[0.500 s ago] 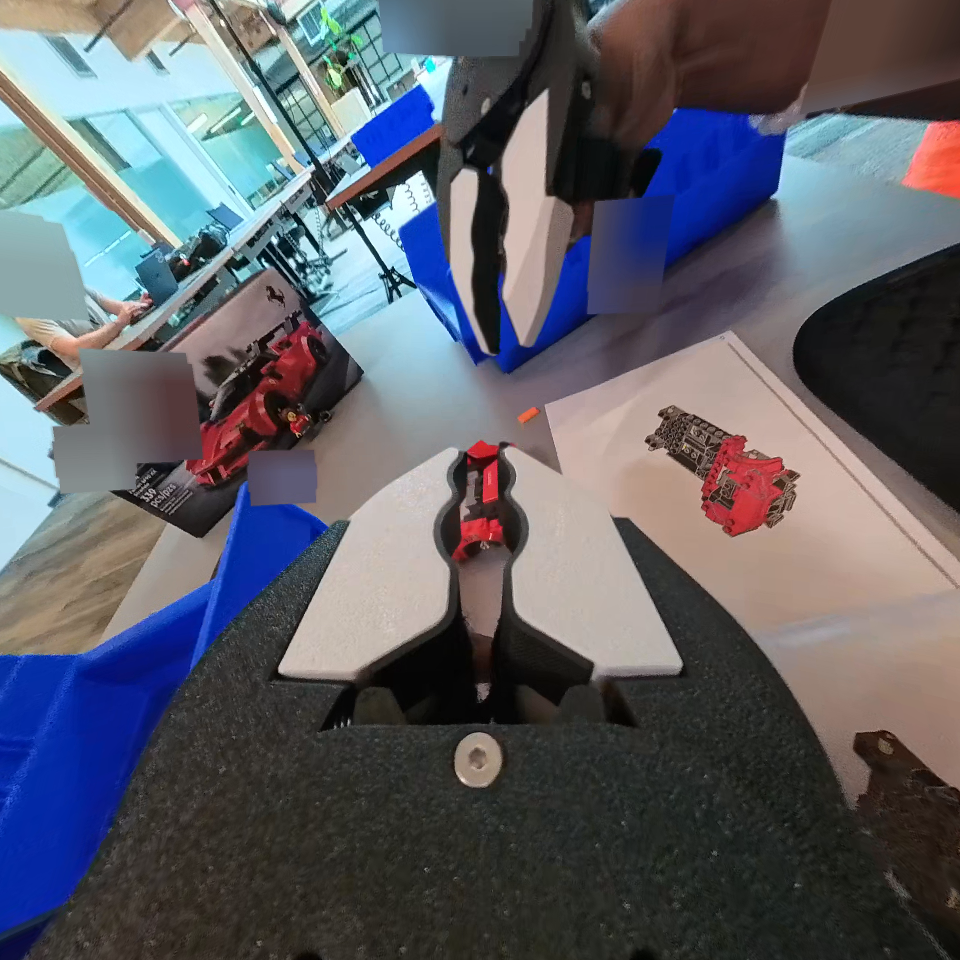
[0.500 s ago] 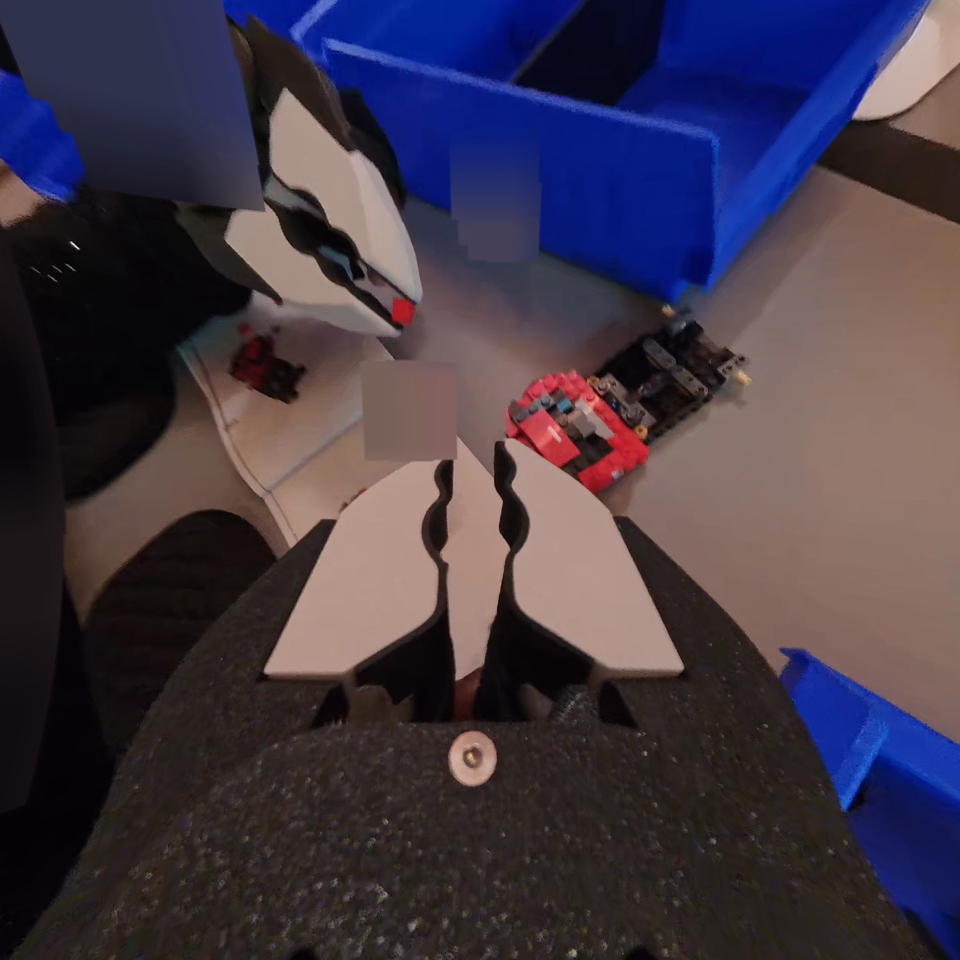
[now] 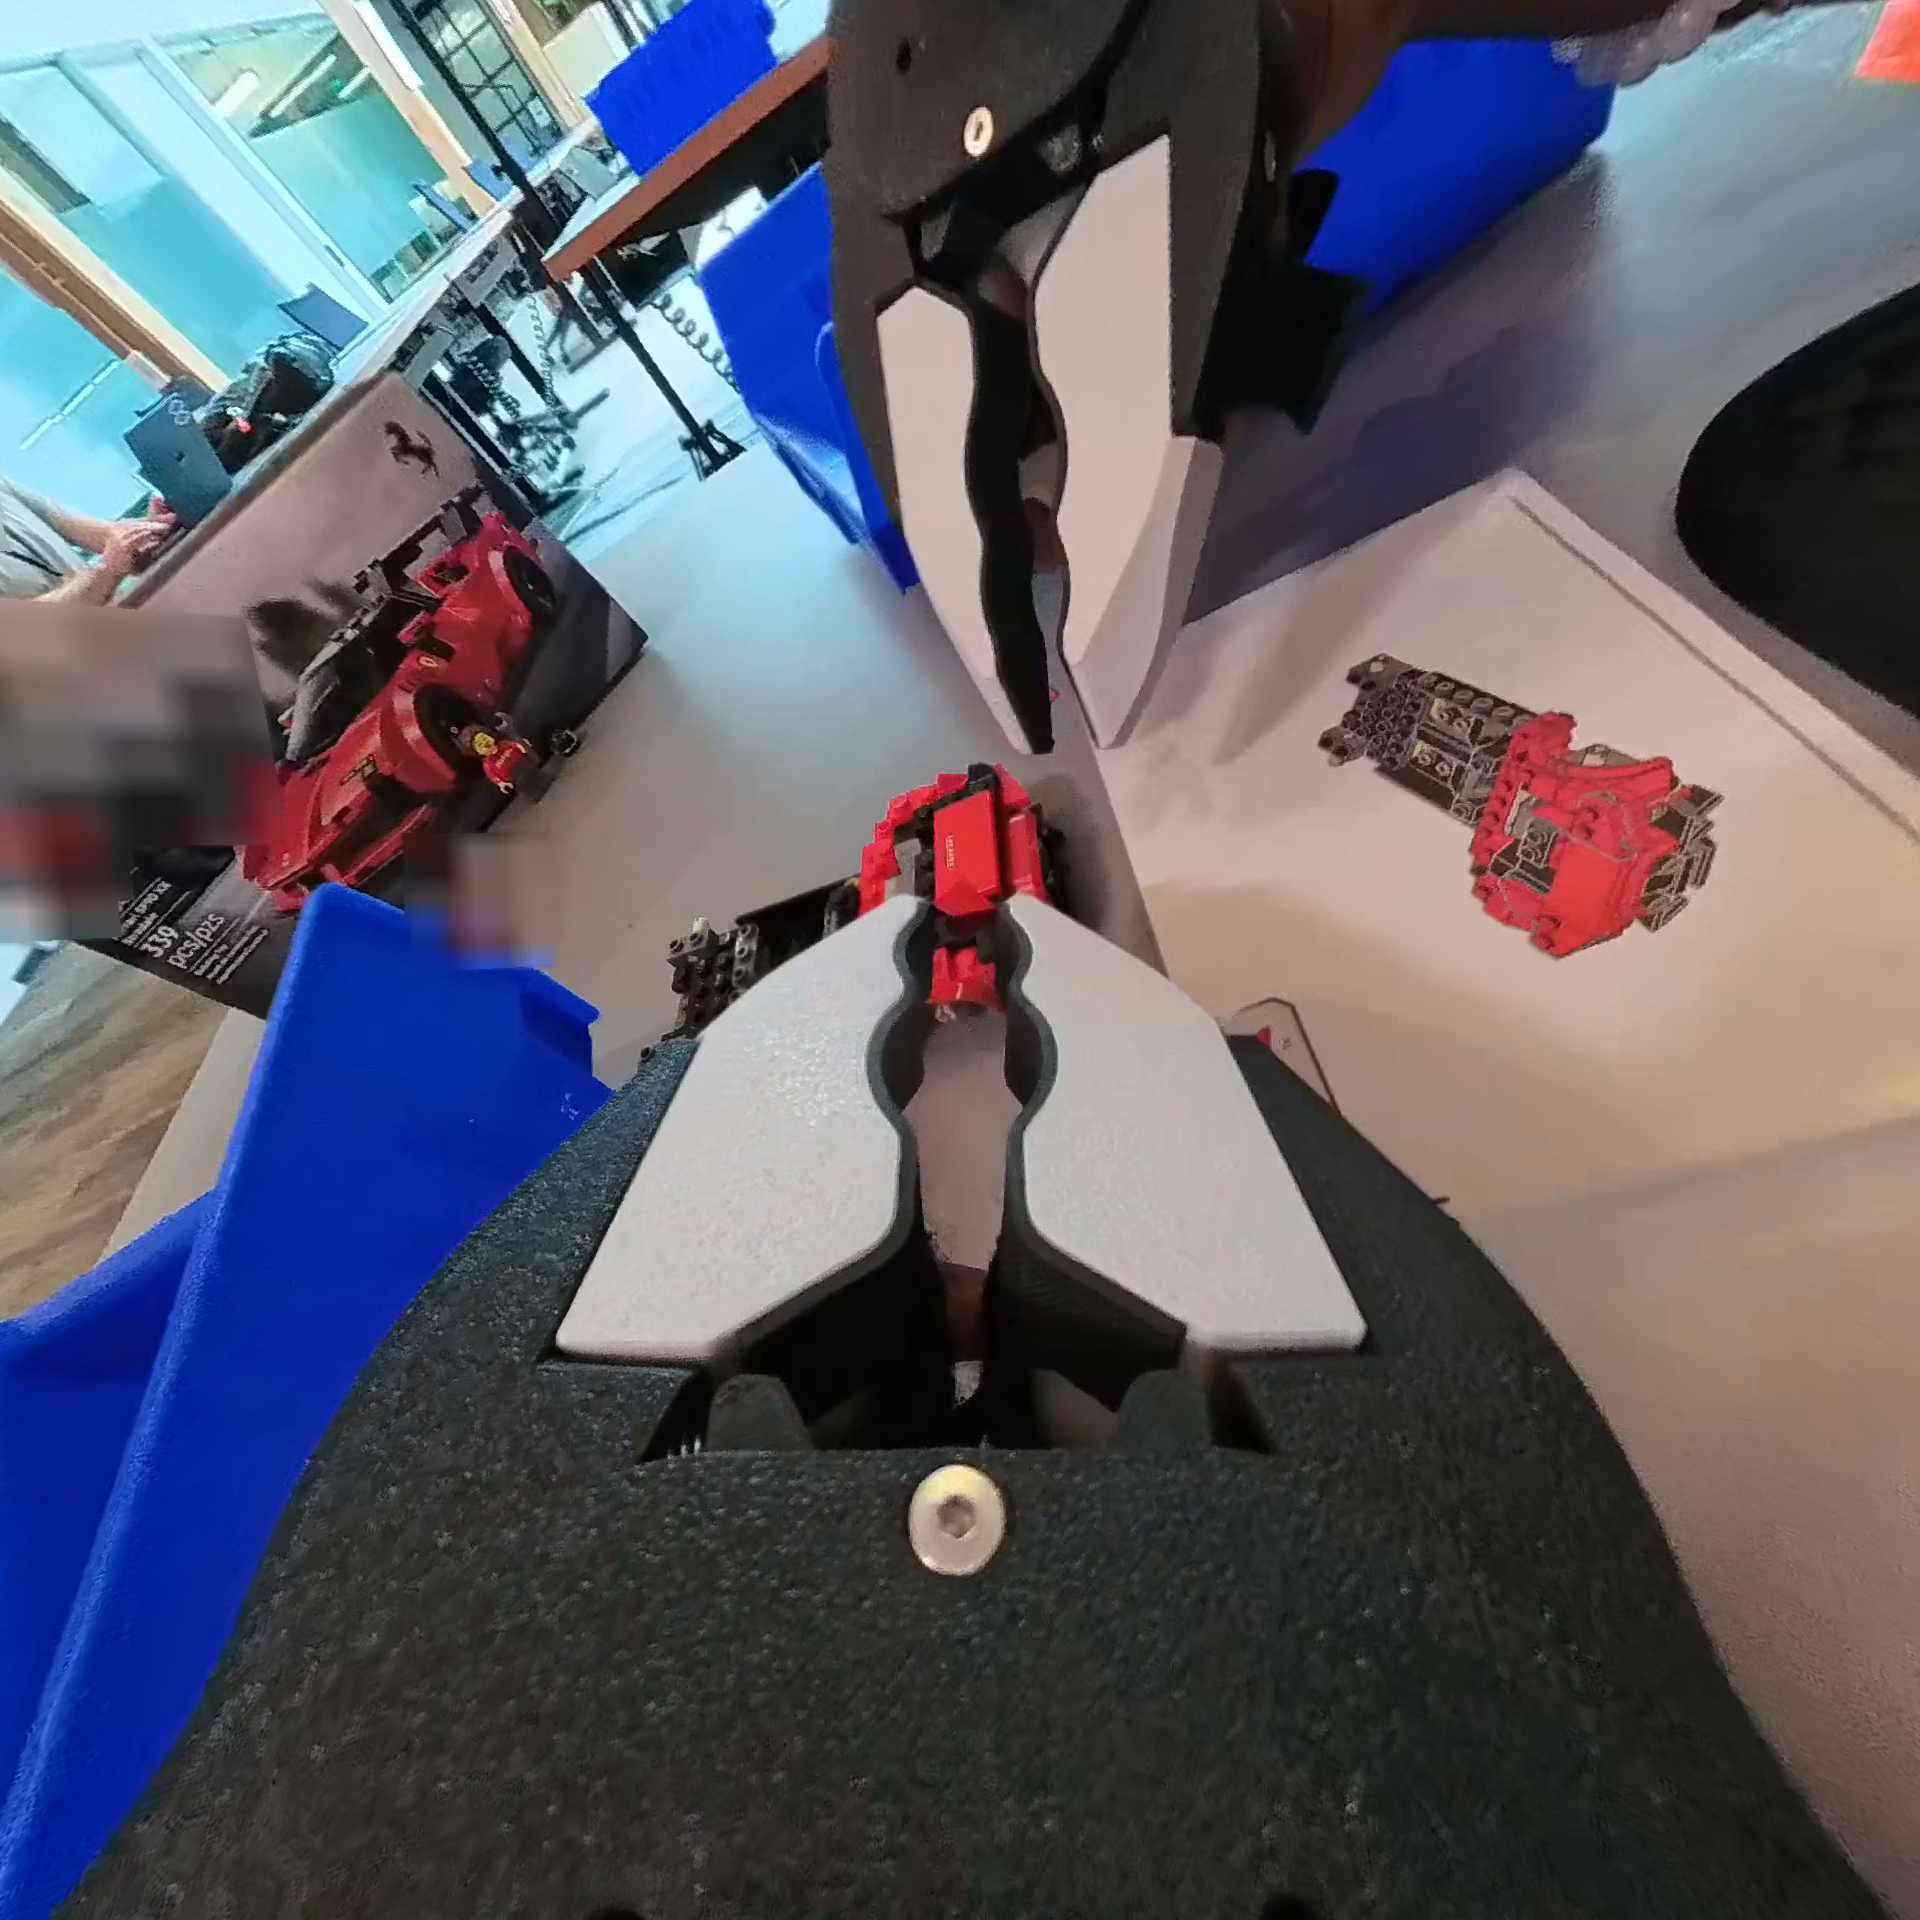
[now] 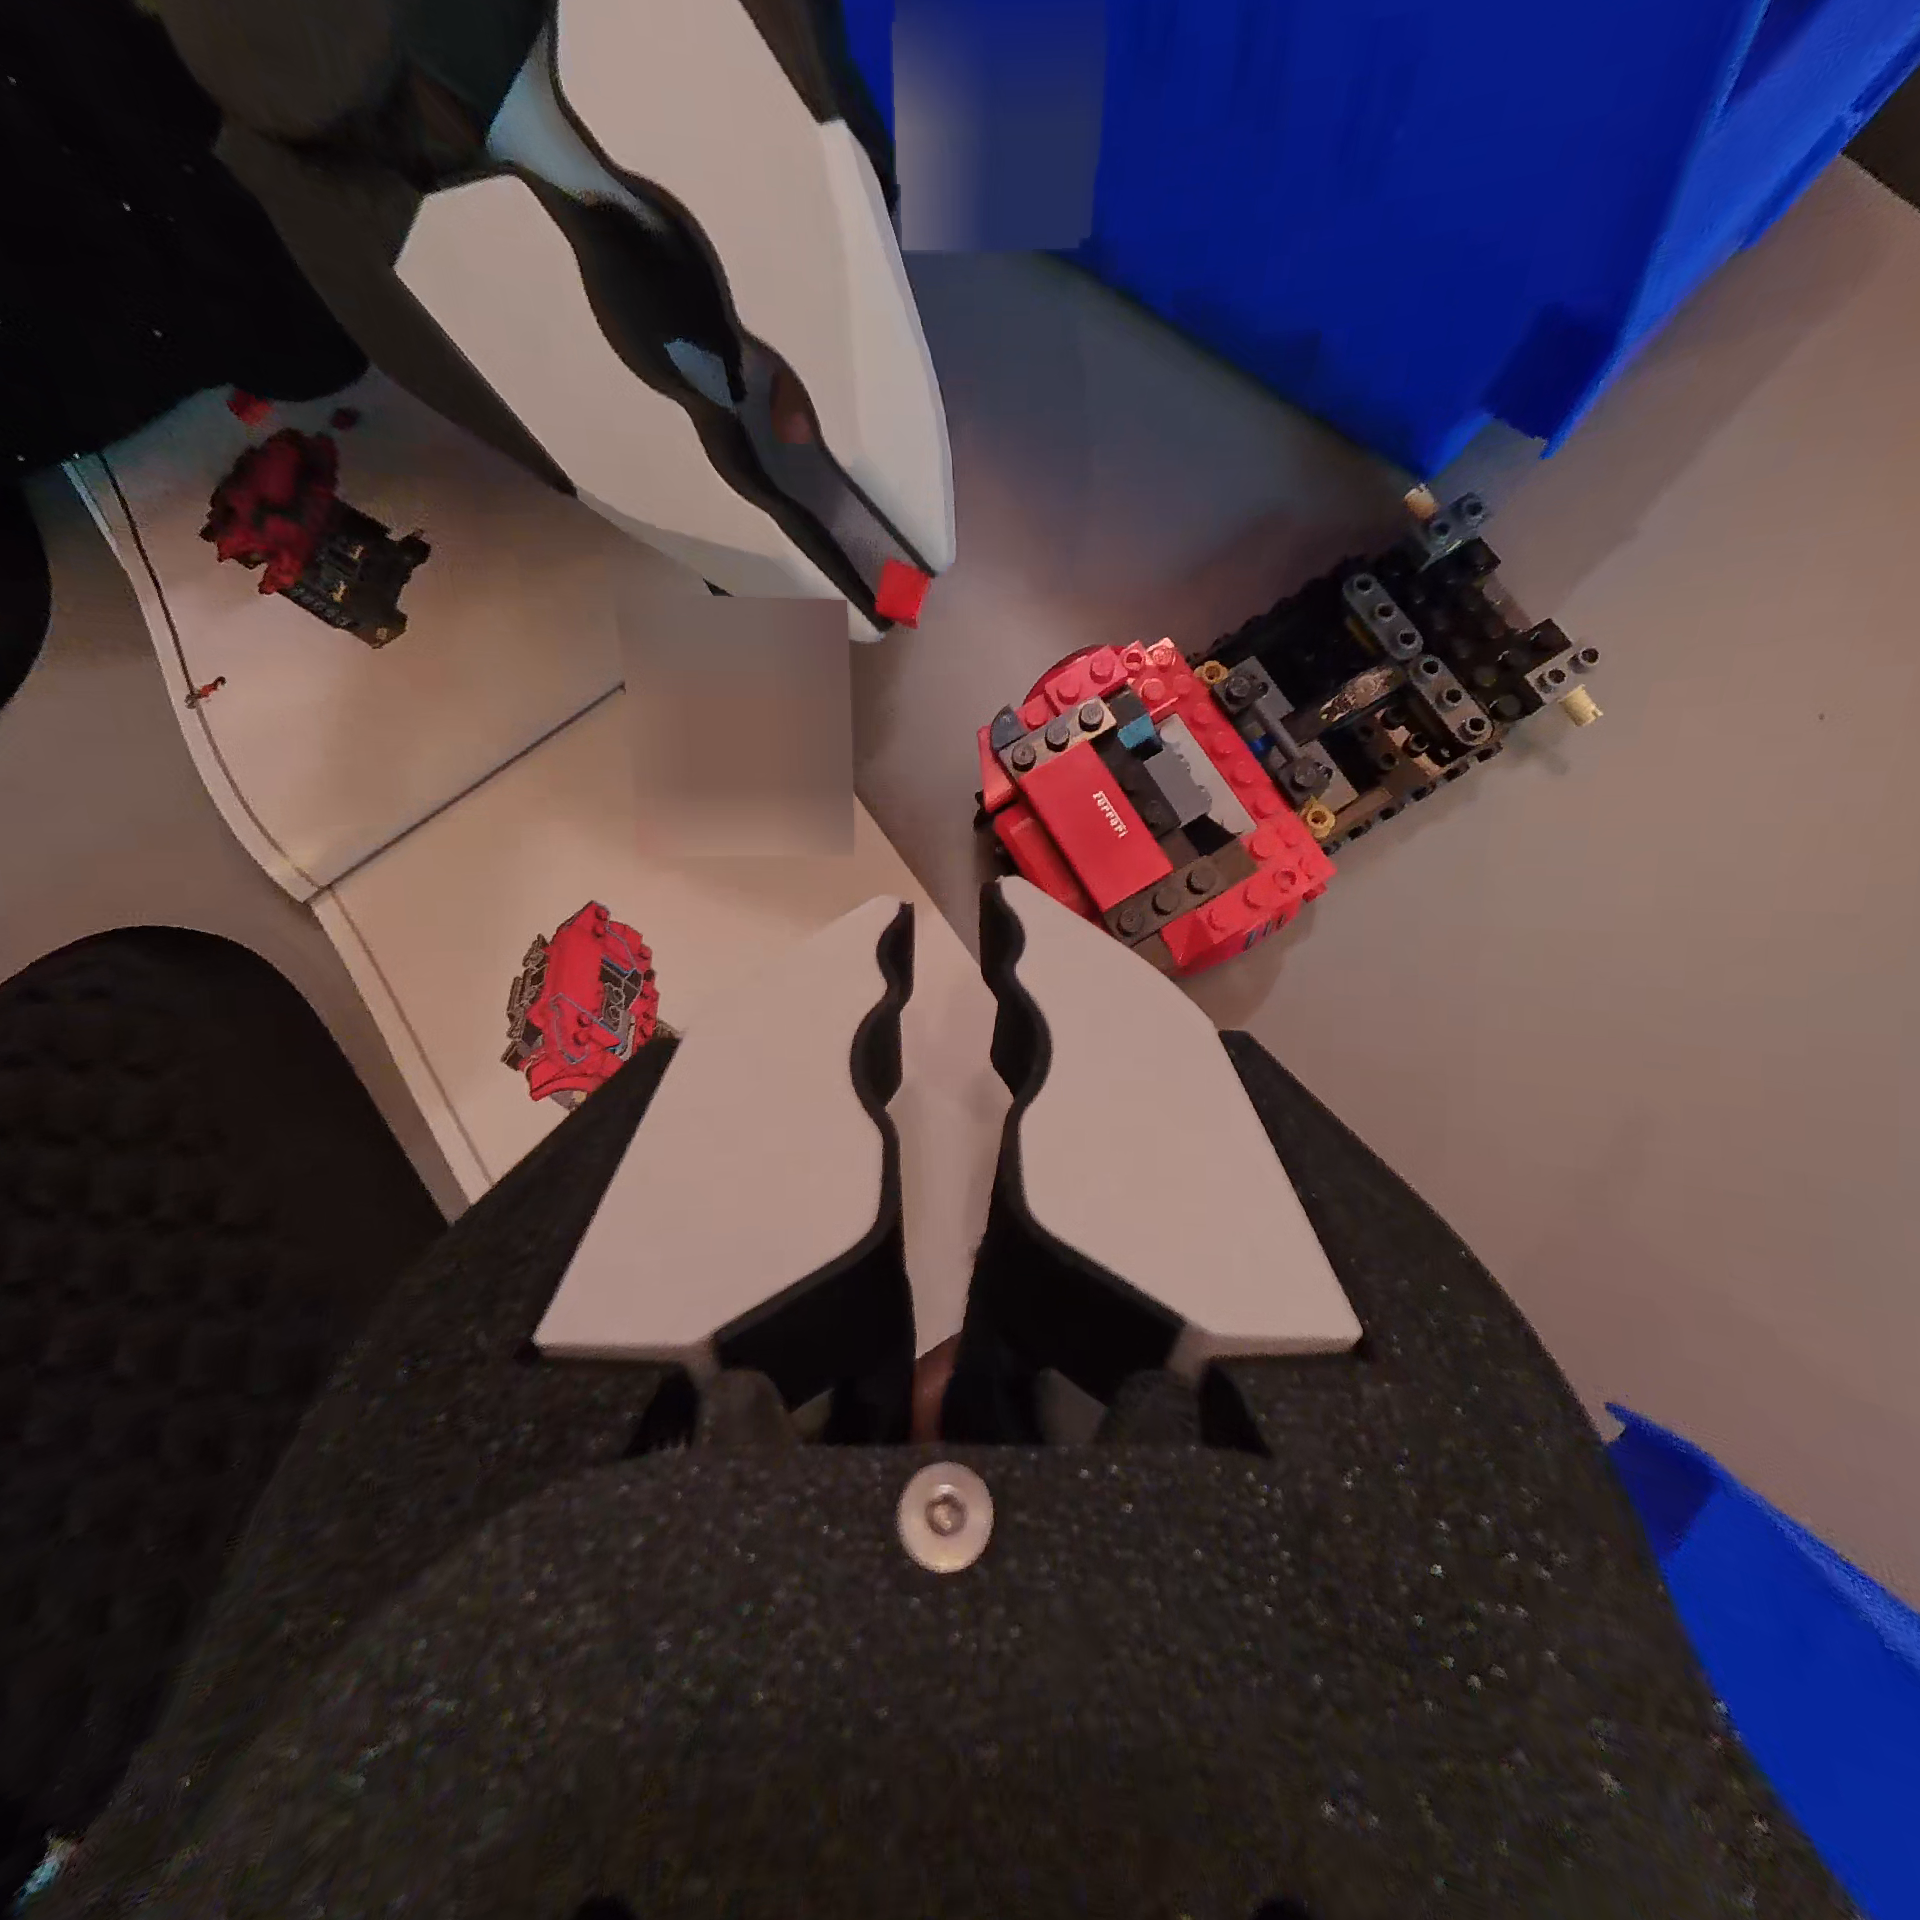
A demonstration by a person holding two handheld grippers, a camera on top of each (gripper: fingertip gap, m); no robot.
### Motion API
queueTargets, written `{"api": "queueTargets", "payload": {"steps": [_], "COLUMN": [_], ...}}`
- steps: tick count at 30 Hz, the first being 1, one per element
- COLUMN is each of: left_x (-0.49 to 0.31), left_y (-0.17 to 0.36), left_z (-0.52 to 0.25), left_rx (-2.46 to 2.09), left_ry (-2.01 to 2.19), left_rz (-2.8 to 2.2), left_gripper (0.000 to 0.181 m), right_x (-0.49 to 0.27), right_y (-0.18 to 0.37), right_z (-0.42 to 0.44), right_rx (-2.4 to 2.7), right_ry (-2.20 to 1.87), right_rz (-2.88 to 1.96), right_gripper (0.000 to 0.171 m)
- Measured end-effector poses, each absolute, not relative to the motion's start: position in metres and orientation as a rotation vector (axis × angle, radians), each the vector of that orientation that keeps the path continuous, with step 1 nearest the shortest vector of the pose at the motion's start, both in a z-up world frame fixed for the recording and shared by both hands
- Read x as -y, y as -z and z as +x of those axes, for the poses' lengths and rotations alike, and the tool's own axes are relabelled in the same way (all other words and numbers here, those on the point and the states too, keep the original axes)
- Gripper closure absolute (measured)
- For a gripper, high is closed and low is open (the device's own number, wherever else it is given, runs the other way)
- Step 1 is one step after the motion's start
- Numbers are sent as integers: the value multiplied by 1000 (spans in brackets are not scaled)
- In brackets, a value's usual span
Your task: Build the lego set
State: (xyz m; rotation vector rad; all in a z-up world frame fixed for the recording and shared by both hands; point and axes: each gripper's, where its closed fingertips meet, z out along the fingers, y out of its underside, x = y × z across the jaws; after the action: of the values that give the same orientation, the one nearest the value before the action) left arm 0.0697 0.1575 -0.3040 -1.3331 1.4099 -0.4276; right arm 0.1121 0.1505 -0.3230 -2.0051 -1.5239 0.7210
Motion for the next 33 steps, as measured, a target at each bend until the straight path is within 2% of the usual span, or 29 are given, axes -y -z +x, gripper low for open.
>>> {"api": "queueTargets", "payload": {"steps": [17, 21, 27, 33], "left_x": [-169, -165, -158, -155], "left_y": [321, 311, 299, 288], "left_z": [80, 82, 81, 81], "left_rx": [-1569, -1538, -1517, -1492], "left_ry": [476, 518, 523, 535], "left_rz": [-1309, -1257, -1189, -1145], "left_gripper": [171, 172, 172, 172], "right_x": [-167, -166, -155, -155], "right_y": [318, 312, 294, 292], "right_z": [106, 91, 76, 74], "right_rx": [1601, 1532, 1317, 1204], "right_ry": [-668, -837, -1472, -1658], "right_rz": [-1889, -1912, -2073, -2122], "right_gripper": [158, 159, 157, 158]}}
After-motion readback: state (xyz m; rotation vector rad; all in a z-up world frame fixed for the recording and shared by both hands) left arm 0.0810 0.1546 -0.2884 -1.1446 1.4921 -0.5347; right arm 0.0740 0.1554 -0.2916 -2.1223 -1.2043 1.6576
